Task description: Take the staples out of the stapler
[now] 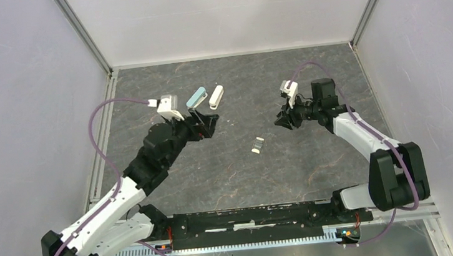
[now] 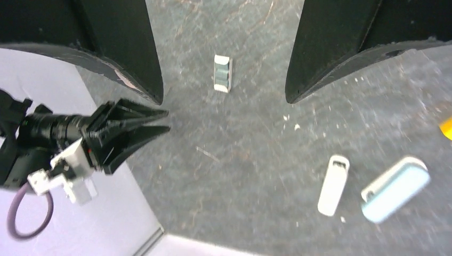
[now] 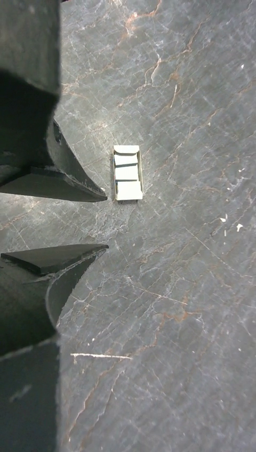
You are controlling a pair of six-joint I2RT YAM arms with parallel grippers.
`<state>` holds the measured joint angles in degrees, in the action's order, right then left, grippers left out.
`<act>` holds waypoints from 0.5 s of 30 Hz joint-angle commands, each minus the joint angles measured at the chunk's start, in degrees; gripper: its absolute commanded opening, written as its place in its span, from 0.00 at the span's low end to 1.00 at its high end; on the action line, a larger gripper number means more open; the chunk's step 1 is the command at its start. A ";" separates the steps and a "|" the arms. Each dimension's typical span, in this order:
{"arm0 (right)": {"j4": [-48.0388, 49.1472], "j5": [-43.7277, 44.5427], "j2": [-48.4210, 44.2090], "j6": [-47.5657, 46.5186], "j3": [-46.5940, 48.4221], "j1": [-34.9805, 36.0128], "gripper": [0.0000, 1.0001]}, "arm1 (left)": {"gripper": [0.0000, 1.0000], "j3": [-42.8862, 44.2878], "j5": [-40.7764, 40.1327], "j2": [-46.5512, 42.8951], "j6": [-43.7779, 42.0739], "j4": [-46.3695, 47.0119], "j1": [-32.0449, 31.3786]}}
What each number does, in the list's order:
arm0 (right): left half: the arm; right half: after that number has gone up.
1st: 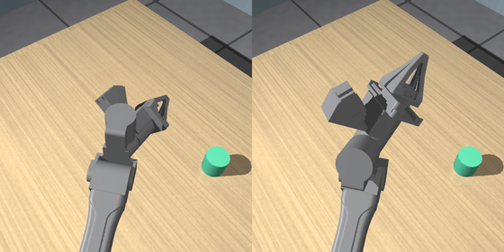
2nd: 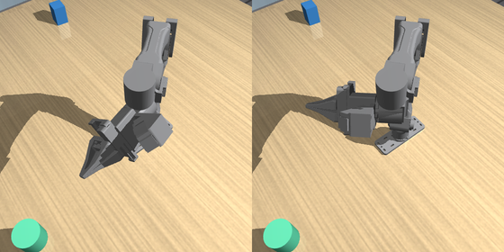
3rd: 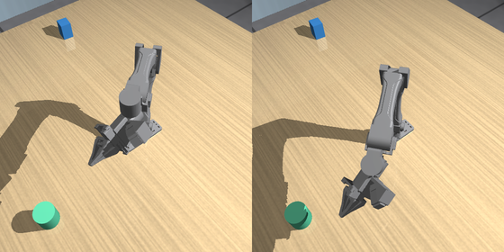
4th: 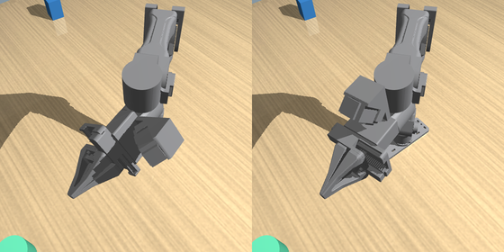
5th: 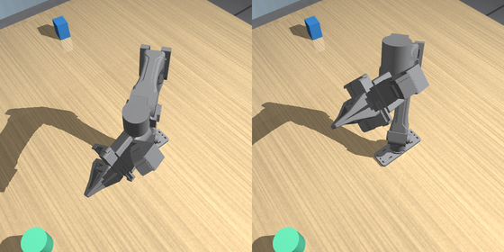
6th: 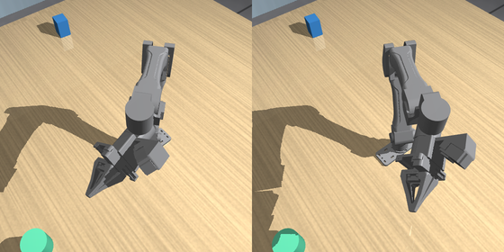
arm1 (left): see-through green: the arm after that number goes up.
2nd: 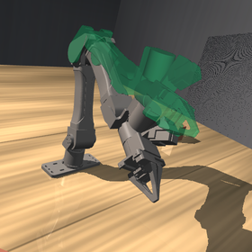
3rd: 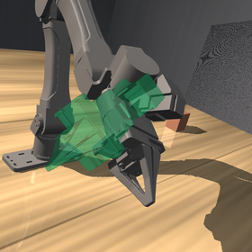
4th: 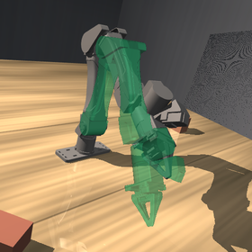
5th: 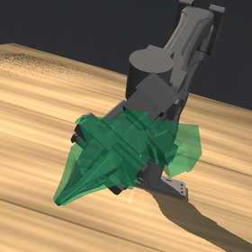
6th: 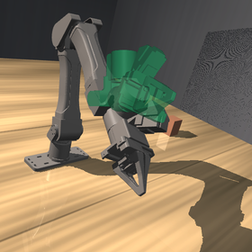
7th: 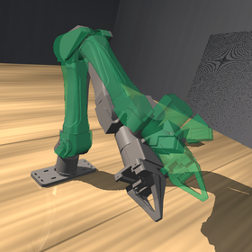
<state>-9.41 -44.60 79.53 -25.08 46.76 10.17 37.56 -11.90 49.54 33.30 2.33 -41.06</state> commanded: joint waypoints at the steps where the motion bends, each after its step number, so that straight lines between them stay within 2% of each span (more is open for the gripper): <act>1: -1.23 -4.89 -5.28 -1.46 -0.68 -1.85 0.42 | 0.91 5.59 -1.40 -0.82 -7.60 -8.61 1.24; 11: -3.56 -8.27 -10.09 -1.51 -1.04 -4.65 0.45 | 0.92 2.48 6.61 -1.47 -1.78 -3.81 1.31; 15: -9.62 -9.88 -10.91 -4.41 0.07 -5.23 0.45 | 0.93 -2.43 8.86 -2.78 1.87 2.02 1.36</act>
<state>-13.34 -51.31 70.54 -26.37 45.63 5.50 39.13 -6.70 48.16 30.57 -1.74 -39.92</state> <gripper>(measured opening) 0.449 0.918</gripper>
